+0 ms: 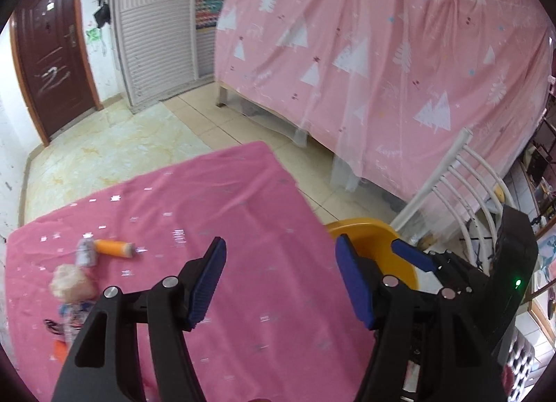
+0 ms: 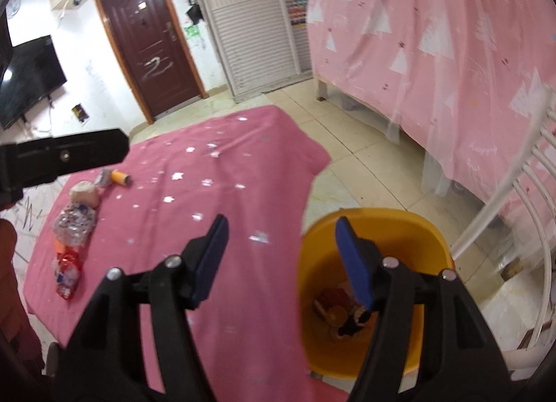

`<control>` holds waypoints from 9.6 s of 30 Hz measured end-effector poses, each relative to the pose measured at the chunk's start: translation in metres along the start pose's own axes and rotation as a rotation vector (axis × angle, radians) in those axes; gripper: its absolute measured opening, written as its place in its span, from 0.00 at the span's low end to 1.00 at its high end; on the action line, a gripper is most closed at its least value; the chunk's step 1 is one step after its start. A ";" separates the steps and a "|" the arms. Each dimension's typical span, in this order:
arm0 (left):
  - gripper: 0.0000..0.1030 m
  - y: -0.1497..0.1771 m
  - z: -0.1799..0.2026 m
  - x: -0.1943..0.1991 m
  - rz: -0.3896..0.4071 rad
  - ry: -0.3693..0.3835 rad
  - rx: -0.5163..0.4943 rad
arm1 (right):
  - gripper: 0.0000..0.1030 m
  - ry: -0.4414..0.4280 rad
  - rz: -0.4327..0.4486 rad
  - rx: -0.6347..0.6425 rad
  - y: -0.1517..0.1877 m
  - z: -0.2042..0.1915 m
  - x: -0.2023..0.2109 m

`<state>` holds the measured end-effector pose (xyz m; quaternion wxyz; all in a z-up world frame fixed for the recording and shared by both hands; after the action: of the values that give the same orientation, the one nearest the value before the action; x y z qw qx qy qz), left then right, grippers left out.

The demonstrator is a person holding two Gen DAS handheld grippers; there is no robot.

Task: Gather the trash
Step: 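Move both open grippers back over the items on the table, then grasp the red-and-clear plastic bag with the right gripper while the left gripper grasps the orange box, then carry bag and orange box to the yellow bin while both grippers open to drop them, then move both open grippers back over the remaining items on the table, then grasp the beige crumpled ball with the left gripper while the right gripper grasps the white printed bag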

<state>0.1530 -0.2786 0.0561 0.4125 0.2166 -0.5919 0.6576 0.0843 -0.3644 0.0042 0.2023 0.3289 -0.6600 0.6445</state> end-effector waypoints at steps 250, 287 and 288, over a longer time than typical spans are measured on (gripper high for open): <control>0.91 -0.003 -0.221 -0.014 -0.108 -0.125 0.154 | 0.70 -0.257 -0.107 0.339 -0.021 -0.219 -0.051; 0.42 0.017 -0.244 0.000 -0.132 -0.104 0.182 | 0.23 -0.308 -0.184 0.474 0.005 -0.284 -0.044; 0.42 0.017 -0.244 0.003 -0.129 -0.105 0.182 | 0.23 -0.307 -0.182 0.472 0.004 -0.283 -0.042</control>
<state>0.1877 -0.0440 -0.0020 0.4010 0.3248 -0.5355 0.6685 0.0665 -0.0793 -0.0033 0.0747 0.5182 -0.4825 0.7022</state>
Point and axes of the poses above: each gripper's, at about its wrist camera, not at the fingertips, and x roughly against the way its jaws point, z to its right, y to its underside, the point moved 5 cm from there along -x, roughly the way its jaws point, and after that the axes turned 10 degrees about x, right-handed, at the moved point
